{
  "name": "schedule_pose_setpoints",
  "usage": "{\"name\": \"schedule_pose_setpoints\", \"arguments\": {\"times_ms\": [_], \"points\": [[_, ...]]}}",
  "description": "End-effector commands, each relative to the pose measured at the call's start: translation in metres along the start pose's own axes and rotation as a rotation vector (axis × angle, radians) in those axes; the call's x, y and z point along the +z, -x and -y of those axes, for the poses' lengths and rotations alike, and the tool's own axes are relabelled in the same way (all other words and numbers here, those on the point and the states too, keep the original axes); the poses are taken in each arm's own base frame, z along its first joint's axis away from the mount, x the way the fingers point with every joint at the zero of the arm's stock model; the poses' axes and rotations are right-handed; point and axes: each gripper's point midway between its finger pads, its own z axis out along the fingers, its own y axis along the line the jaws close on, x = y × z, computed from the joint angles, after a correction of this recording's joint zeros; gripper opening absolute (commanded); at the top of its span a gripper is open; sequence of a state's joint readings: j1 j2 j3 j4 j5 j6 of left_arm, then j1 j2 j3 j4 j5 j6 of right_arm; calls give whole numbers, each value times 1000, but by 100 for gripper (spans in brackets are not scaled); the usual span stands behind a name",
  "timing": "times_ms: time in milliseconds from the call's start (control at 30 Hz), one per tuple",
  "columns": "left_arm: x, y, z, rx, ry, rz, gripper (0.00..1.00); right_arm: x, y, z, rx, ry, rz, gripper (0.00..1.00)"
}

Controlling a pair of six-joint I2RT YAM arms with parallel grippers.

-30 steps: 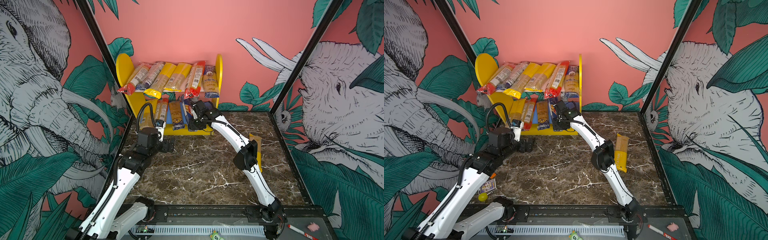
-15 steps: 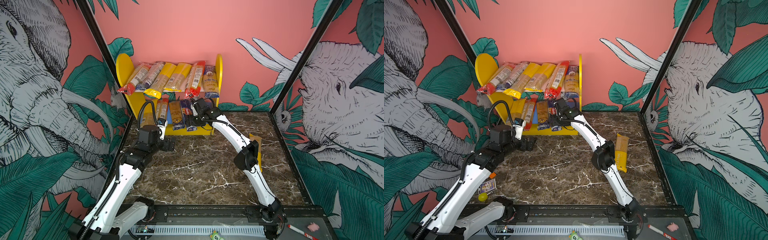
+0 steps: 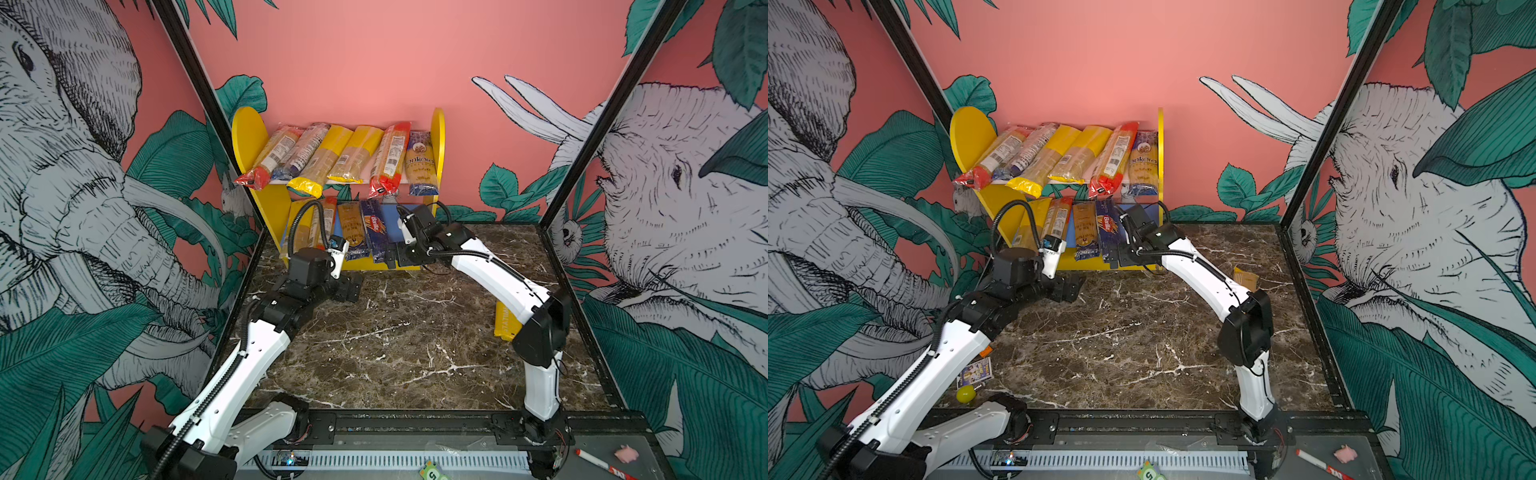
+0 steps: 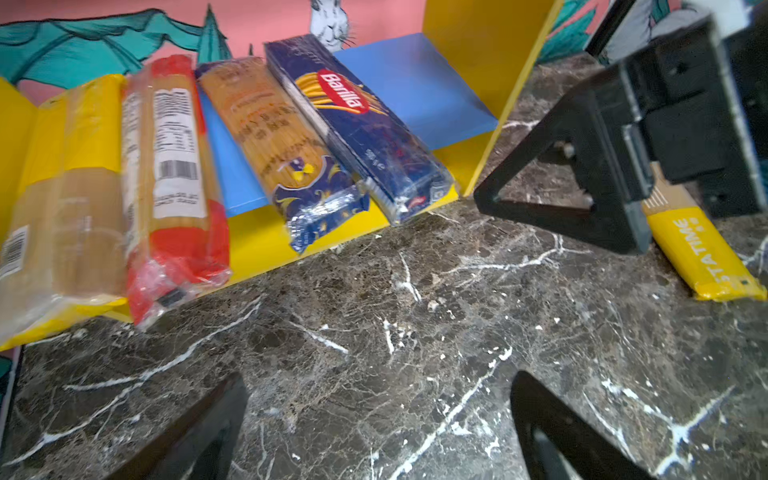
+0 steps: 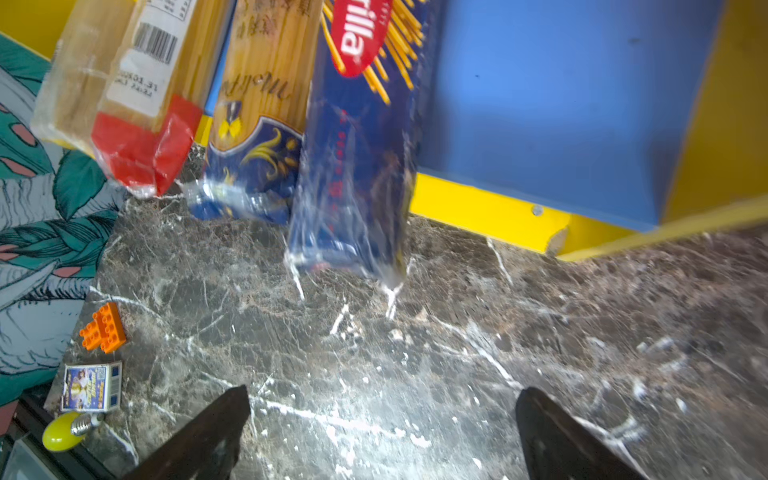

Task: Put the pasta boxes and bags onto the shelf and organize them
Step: 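Set the Barilla box on the lower shelf, open the right gripper, withdraw, then lower the right gripper onto the yellow Tatime box and grasp it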

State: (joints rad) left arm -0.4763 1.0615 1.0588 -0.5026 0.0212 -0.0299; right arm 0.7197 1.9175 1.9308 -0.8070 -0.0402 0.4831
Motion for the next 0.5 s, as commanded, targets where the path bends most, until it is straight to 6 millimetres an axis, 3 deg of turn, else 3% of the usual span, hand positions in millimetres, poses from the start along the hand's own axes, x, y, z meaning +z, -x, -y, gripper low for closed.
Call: {"name": "schedule_pose_setpoints", "arguments": {"times_ms": [0,167,300,467], "points": [[7,18,20,22,-33,27,100,-16,-11,19,-9,-59,21,99],[36,29,66,60,-112,15,99,-37,-71,88,72,-258,-92,99],[54,38,124,186,-187,-3,100,-57,-124,154,264,-409,-177,99],[74,44,161,204,-262,-13,100,-67,-173,200,390,-532,-247,99]]}}
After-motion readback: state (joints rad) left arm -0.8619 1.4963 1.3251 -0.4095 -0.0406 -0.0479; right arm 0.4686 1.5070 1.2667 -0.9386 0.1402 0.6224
